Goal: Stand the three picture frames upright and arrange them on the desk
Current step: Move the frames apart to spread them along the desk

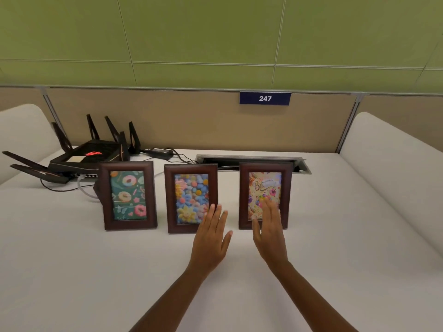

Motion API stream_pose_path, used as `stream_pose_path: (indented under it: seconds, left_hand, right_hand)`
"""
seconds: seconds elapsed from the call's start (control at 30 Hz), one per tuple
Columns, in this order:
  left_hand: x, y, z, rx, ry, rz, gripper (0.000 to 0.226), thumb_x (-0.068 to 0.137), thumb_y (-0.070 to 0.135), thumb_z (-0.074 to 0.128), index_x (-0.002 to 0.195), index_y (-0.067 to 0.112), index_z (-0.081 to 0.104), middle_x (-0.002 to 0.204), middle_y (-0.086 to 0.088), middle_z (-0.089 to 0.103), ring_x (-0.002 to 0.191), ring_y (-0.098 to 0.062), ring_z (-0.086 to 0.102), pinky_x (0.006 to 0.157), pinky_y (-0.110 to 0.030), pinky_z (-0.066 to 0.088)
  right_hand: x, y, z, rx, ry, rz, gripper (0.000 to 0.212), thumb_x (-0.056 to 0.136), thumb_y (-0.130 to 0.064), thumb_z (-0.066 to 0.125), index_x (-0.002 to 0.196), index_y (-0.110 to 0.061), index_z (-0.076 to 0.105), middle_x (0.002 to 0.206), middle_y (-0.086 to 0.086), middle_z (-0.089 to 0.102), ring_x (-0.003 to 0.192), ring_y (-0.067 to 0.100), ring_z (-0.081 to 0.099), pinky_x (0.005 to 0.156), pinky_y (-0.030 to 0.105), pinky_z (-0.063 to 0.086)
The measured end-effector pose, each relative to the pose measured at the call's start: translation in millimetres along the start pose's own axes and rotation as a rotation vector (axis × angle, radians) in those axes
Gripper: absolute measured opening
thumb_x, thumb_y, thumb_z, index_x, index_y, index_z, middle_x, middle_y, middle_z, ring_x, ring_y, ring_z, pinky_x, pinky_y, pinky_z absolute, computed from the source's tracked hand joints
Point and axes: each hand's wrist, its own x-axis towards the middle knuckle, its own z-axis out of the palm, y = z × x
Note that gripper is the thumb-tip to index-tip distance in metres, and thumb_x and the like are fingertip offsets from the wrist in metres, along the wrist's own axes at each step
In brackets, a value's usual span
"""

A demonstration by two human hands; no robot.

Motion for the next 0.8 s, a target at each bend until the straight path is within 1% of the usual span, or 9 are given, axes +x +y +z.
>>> stream_pose_path:
  seconds: [0.07,0.17,0.27,0.37,0.47,0.53,0.63,0.73,0.8]
  left_hand:
    - [2.3,-19.0,-15.6,-0.016,0.040,0.037,0.062,0.094,0.043,0.013,0.124,0.005,0.051,0.129,-0.016,0.057,0.120,-0.035,0.050,0.094,-0.047,0.044]
    - [5.3,-54.5,-38.2,-0.036,0.099,0.065,0.060,0.095,0.043,0.014,0.125,0.002,0.047,0.128,-0.019,0.057,0.121,-0.038,0.049,0.094,-0.053,0.043]
    - [8.9,-94.8,-57.5,-0.058,0.198,0.060,0.054,0.094,0.039,0.022,0.129,0.002,0.039,0.134,-0.023,0.050,0.128,-0.037,0.037,0.099,-0.055,0.035]
    - [13.3,-132.1,-77.5,-0.045,0.261,-0.016,0.057,0.094,0.041,0.021,0.132,0.002,0.038,0.139,-0.022,0.044,0.132,-0.032,0.027,0.104,-0.053,0.026]
    - [14.8,-167.5,-91.4,-0.076,0.310,-0.083,0.062,0.093,0.045,0.016,0.134,0.003,0.035,0.142,-0.022,0.040,0.134,-0.032,0.023,0.106,-0.051,0.022]
    - [14.5,-190.2,-96.1,-0.115,0.351,-0.109,0.063,0.092,0.046,0.017,0.136,0.003,0.030,0.145,-0.022,0.034,0.136,-0.032,0.020,0.109,-0.048,0.020]
    - [9.9,-217.3,-99.1,-0.214,0.380,-0.192,0.063,0.090,0.045,0.026,0.139,0.004,0.023,0.149,-0.020,0.027,0.139,-0.030,0.018,0.110,-0.043,0.025]
    - [1.9,-238.0,-95.8,-0.267,0.386,-0.254,0.060,0.091,0.033,0.037,0.141,0.006,0.017,0.151,-0.017,0.022,0.141,-0.028,0.017,0.111,-0.039,0.025]
    - [-5.2,-248.7,-91.1,-0.315,0.360,-0.279,0.061,0.092,0.029,0.040,0.142,0.008,0.011,0.153,-0.014,0.016,0.142,-0.026,0.015,0.111,-0.038,0.024]
  right_hand:
    - [4.8,-29.9,10.6,0.022,0.041,-0.060,0.045,0.085,-0.010,0.053,0.127,0.004,0.045,0.133,0.026,0.049,0.126,0.041,0.043,0.102,0.053,0.038]
    - [10.8,-74.2,31.4,0.092,0.012,-0.112,0.047,0.087,-0.017,0.048,0.130,0.000,0.041,0.140,0.022,0.043,0.133,0.026,0.031,0.107,0.040,0.026]
    - [12.8,-115.5,55.9,0.160,-0.027,-0.142,0.048,0.091,-0.022,0.046,0.133,0.000,0.037,0.141,0.022,0.041,0.133,0.024,0.030,0.107,0.041,0.032]
    - [13.6,-154.6,80.5,0.194,-0.039,-0.179,0.052,0.093,-0.035,0.032,0.134,-0.004,0.034,0.141,0.020,0.042,0.133,0.027,0.033,0.107,0.039,0.032]
    - [13.0,-184.2,108.6,0.185,-0.024,-0.207,0.046,0.094,-0.028,0.039,0.136,-0.010,0.034,0.143,0.013,0.041,0.134,0.015,0.025,0.108,0.032,0.027]
    - [10.4,-199.0,126.3,0.202,-0.054,-0.203,0.049,0.091,-0.024,0.042,0.138,-0.013,0.031,0.146,0.010,0.036,0.136,0.011,0.020,0.110,0.020,0.018]
    - [2.9,-213.1,149.4,0.249,-0.102,-0.186,0.051,0.093,-0.023,0.043,0.139,-0.021,0.021,0.150,0.006,0.029,0.136,0.006,0.017,0.100,-0.006,0.012]
    - [-5.1,-218.5,168.4,0.285,-0.119,-0.117,0.054,0.094,-0.021,0.044,0.141,-0.015,0.020,0.152,0.006,0.025,0.138,0.008,0.019,0.099,-0.001,0.022]
    - [-8.8,-219.5,179.0,0.282,-0.112,-0.044,0.055,0.094,-0.021,0.043,0.142,-0.012,0.018,0.152,0.008,0.022,0.137,0.007,0.017,0.087,-0.012,0.021]
